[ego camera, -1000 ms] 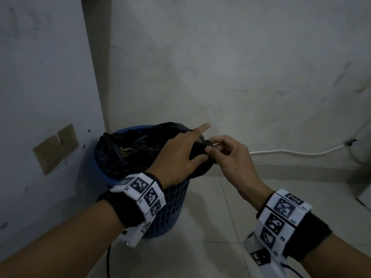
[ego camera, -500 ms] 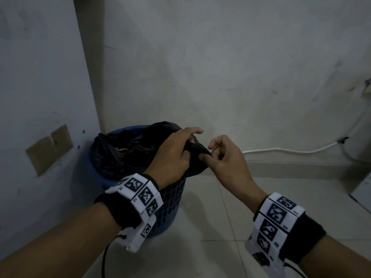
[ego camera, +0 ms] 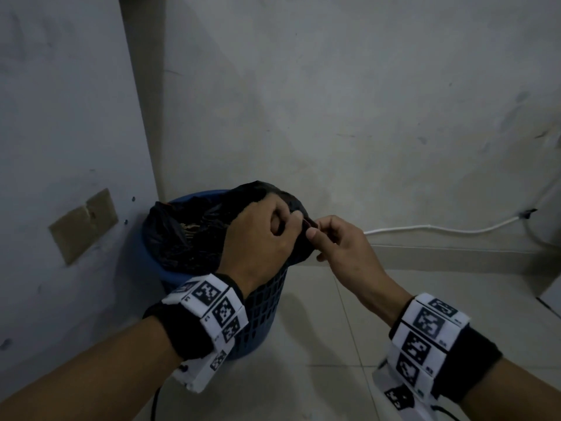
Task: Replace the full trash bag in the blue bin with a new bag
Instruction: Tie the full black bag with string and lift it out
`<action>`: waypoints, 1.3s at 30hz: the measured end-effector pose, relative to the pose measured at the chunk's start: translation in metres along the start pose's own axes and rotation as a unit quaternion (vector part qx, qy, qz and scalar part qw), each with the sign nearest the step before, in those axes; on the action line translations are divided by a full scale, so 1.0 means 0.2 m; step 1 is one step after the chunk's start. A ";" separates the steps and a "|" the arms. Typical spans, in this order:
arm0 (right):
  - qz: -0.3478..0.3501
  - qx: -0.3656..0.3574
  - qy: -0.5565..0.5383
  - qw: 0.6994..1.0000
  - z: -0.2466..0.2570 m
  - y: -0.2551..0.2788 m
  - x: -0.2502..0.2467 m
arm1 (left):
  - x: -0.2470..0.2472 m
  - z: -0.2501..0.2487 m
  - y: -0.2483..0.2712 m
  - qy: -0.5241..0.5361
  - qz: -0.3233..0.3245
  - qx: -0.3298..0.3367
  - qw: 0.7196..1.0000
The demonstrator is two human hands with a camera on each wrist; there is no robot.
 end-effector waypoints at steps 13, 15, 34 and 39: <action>0.065 0.085 -0.179 0.978 0.00 0.00 0.12 | 0.08 0.11 0.03 0.243 0.020 -0.160 0.957; 0.033 0.060 -0.163 0.984 0.02 0.00 0.11 | 0.08 0.12 0.04 0.252 0.023 -0.166 0.953; 0.035 0.045 -0.143 0.988 0.05 -0.05 0.00 | 0.12 0.03 -0.02 0.171 0.087 -0.042 0.980; 0.029 0.060 -0.182 0.981 0.04 -0.07 -0.09 | 0.23 0.00 -0.01 0.157 0.167 -0.028 0.973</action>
Point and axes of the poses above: each hand's wrist, its own y-axis away from the middle knuckle, its own x-axis out of the palm, z = x × y, the point moved 8 cm from there along -y, towards the middle knuckle, and after that the axes turned 13 degrees about x, right-handed, at the moved point
